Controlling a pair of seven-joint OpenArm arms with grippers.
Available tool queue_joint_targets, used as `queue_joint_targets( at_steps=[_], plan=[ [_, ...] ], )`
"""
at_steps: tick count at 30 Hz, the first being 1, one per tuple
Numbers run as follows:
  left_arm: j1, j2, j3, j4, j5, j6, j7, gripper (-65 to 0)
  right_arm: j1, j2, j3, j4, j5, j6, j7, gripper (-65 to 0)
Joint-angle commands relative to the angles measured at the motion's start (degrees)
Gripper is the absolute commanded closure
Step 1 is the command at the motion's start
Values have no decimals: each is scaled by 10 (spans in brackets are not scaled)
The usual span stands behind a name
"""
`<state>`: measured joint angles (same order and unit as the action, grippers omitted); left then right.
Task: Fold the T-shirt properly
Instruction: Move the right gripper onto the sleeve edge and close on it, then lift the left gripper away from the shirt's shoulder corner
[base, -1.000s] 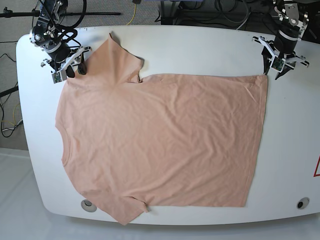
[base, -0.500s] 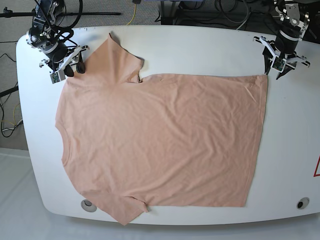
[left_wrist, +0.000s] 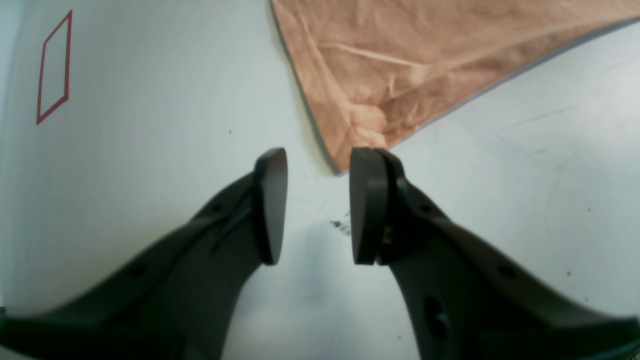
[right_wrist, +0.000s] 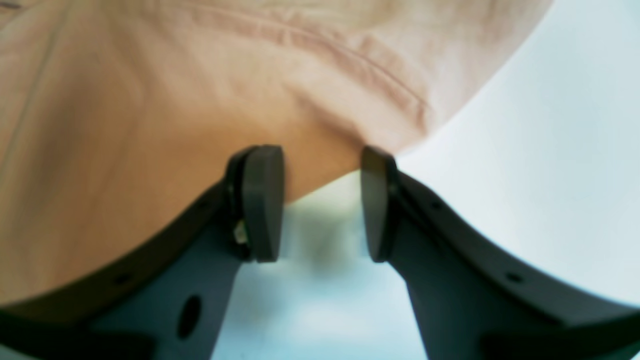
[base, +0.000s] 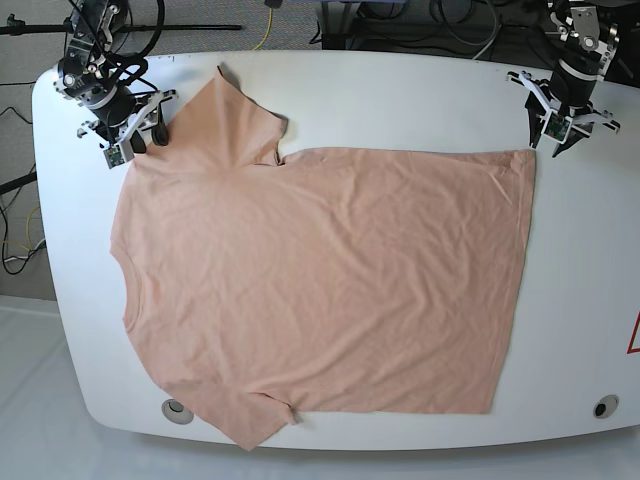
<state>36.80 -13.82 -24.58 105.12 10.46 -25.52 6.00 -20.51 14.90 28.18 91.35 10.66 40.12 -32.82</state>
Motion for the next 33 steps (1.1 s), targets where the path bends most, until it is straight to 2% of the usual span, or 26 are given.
queue_joint_targets(
  at_steps=[1, 11, 21, 31, 33],
  plan=[
    [3, -5, -2, 9, -5, 5, -16, -197, -3, 5, 4, 2, -24, -1, -24, -228],
    [1, -6, -3, 9, -6, 5, -13, -197, 3, 12, -11, -2, -15, -1, -37, -216],
    [-2, -6, -3, 11, -4, 5, -13, -197, 4, 30, -40, -7, 24, -1, -55, -214],
    [0, -7, -3, 11, -4, 6, -10, -195, 36, 31, -47, -20, 16, -1, -68, -84],
    [1, -6, -3, 10, -5, 4, -10, -194, 34, 30, -53, -15, 16, -1, -70, -24]
  ],
)
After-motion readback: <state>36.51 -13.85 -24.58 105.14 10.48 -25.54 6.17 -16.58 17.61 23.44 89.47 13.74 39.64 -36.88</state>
